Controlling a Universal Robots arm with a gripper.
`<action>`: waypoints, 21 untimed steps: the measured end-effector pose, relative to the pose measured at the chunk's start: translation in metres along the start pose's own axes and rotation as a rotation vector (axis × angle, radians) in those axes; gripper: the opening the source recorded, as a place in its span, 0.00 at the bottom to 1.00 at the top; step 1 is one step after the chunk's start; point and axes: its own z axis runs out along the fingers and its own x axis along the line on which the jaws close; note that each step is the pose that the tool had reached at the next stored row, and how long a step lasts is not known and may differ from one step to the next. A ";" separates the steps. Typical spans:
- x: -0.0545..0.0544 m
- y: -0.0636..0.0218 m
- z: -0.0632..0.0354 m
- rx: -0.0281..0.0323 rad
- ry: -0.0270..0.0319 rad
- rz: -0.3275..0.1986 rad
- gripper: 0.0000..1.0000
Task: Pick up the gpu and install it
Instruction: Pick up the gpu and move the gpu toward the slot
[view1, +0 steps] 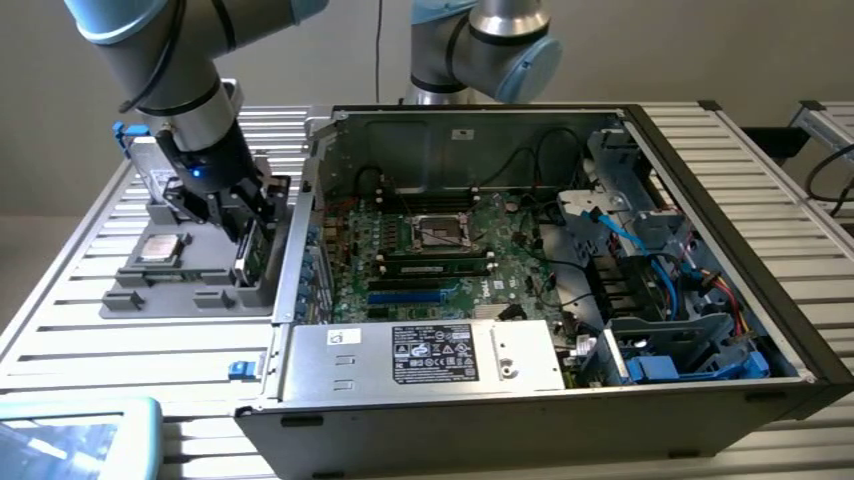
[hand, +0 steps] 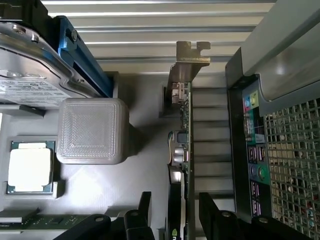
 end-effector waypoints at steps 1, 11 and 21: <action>0.000 0.0000 0.0003 -0.0001 0.0000 0.001 0.50; -0.001 0.0020 0.0046 -0.0003 -0.0014 0.008 0.50; 0.000 0.0032 0.0063 -0.0002 -0.0018 0.012 0.50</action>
